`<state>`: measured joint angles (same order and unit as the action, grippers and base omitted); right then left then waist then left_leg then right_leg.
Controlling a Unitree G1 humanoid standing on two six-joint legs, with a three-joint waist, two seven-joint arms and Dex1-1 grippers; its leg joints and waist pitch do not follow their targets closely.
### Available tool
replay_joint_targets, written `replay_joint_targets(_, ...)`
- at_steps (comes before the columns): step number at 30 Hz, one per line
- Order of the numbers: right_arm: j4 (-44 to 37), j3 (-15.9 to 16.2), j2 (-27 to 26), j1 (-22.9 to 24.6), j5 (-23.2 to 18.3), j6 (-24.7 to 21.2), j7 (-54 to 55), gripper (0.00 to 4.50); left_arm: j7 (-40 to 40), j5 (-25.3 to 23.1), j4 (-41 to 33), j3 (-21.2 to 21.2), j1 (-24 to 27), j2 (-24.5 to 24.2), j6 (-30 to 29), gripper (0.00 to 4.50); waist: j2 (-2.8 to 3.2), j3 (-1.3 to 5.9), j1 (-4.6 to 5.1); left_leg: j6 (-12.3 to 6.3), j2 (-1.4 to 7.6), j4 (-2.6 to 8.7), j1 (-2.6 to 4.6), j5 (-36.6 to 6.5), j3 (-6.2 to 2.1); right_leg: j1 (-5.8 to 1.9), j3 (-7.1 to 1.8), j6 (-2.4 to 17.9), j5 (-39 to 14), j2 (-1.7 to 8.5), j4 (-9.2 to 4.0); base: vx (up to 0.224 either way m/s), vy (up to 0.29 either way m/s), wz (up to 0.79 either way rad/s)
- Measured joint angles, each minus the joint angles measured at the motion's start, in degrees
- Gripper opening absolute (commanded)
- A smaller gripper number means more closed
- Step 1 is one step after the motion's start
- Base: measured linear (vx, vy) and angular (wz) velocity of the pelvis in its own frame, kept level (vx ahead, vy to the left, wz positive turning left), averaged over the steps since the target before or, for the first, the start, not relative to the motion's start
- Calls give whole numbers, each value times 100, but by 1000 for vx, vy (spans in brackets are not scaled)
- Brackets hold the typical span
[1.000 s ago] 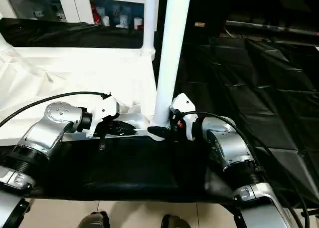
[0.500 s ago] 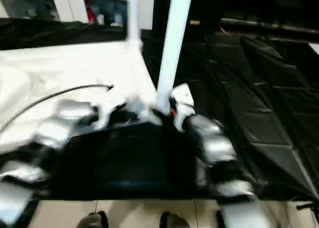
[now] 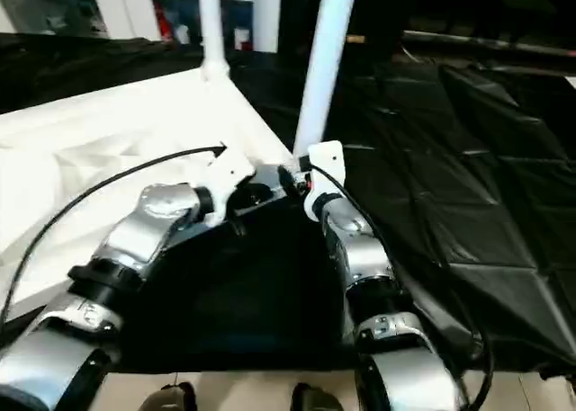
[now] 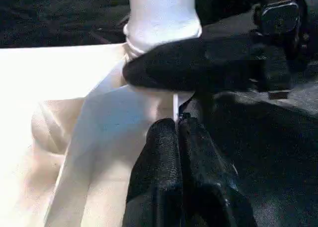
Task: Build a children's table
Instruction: Rotate leg to tighten
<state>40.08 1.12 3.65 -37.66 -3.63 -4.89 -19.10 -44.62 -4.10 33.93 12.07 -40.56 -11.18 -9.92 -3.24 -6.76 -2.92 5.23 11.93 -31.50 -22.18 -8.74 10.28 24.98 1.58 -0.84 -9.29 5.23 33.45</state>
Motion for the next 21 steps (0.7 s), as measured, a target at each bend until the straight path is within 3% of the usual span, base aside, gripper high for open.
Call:
replay_joint_targets(11, -1074, 753, 1244, 511, -159, -15, -2860, 388, -1902, 491, -386, 34, 304, -834, 285, 0, -12, -7, -13, -42, 4, 3, -13, 10, 5, 10, 19, 3, -9, -2, 2, 0, 0, 0)
replay_joint_targets(17, -1341, 818, 1447, 652, -467, -278, -3589, 388, -2424, 679, -521, 39, 408, -999, 117, 0, -12, -7, -40, -42, 7, -11, -8, 10, 7, 10, 16, 5, -8, 2, 24, 0, 0, 0)
replay_joint_targets(18, -1346, 818, 1455, 652, -490, -315, -3641, 361, -2460, 683, -521, 39, 411, -1006, 109, 0, -13, -8, -41, -42, 7, -17, -8, 10, 7, 10, 15, 6, -9, 3, 35, 0, 0, 0)
replay_joint_targets(21, -1347, 815, 1477, 652, -522, -368, -3668, 349, -2529, 691, -521, 42, 415, -1024, 98, 0, -22, -13, -45, -32, 7, -30, -6, 5, 6, 12, 12, 6, -10, 3, 54, 0, 0, 0)
